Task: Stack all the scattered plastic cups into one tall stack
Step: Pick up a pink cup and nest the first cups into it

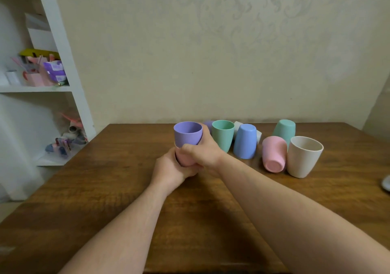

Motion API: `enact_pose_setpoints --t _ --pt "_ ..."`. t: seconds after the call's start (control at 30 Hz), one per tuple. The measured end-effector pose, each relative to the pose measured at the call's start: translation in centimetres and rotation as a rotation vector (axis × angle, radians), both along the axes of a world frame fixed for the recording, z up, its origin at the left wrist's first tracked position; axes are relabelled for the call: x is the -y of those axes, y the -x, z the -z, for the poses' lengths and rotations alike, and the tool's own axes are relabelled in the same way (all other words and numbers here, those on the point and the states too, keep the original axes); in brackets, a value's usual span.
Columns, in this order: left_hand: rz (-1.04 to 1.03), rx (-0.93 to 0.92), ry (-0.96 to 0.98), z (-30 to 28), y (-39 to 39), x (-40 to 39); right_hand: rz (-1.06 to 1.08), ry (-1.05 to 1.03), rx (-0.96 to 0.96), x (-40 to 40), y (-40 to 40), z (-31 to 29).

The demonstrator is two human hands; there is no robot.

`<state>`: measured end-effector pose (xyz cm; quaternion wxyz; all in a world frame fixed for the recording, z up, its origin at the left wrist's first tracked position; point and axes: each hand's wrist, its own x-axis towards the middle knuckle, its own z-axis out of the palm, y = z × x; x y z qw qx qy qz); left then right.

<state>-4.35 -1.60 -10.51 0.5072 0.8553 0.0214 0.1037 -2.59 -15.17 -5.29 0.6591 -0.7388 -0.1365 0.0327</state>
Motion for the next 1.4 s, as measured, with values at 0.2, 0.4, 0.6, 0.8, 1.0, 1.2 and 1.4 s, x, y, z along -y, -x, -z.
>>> enact_pose_setpoints --t 0.2,0.4,0.6,0.8,1.0,1.2,1.4 --pt "0.001 0.006 -0.011 0.0 0.4 -0.2 -0.033 0.0 -0.033 0.3 0.0 0.4" --pt "-0.05 0.016 -0.053 -0.2 0.4 0.0 -0.049 0.671 0.139 6.8 -1.6 -4.6" --pt "-0.053 -0.037 -0.09 -0.2 0.3 0.0 0.186 1.224 0.356 10.8 -6.4 -7.6" --pt "-0.055 -0.038 -0.078 -0.1 0.3 -0.3 0.125 1.639 0.376 8.7 -8.8 -5.7" --pt "-0.082 -0.029 -0.104 -0.4 0.8 0.2 0.101 1.324 0.429 6.6 -6.0 -3.2" --pt "-0.083 -0.043 -0.096 -0.8 1.0 0.7 0.189 0.643 0.236 8.1 -2.1 -0.5" --pt "0.02 -0.061 0.101 -2.3 1.2 0.5 0.279 0.276 0.012 8.0 0.6 2.4"
